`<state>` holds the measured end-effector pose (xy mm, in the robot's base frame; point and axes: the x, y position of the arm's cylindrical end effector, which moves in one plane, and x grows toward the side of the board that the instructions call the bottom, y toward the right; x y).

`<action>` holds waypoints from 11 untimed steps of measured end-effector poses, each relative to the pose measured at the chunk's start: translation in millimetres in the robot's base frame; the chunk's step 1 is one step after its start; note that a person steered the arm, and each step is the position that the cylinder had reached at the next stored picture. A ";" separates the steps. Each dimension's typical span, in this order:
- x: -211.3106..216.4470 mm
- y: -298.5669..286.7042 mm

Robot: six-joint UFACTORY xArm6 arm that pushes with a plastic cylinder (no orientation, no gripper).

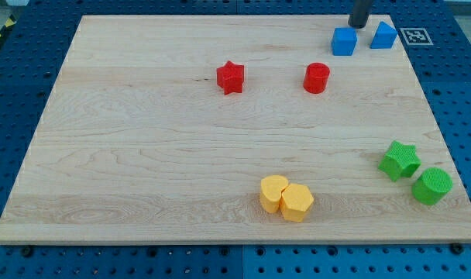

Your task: Move the blue cube to the top left of the red star

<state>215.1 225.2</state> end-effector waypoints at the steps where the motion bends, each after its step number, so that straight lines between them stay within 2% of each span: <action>1: 5.1 0.0; 3: 63.6 0.0; 6: 62.1 -42.6; 8: 62.1 -100.9; 11: 62.1 -230.1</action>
<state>277.2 -4.8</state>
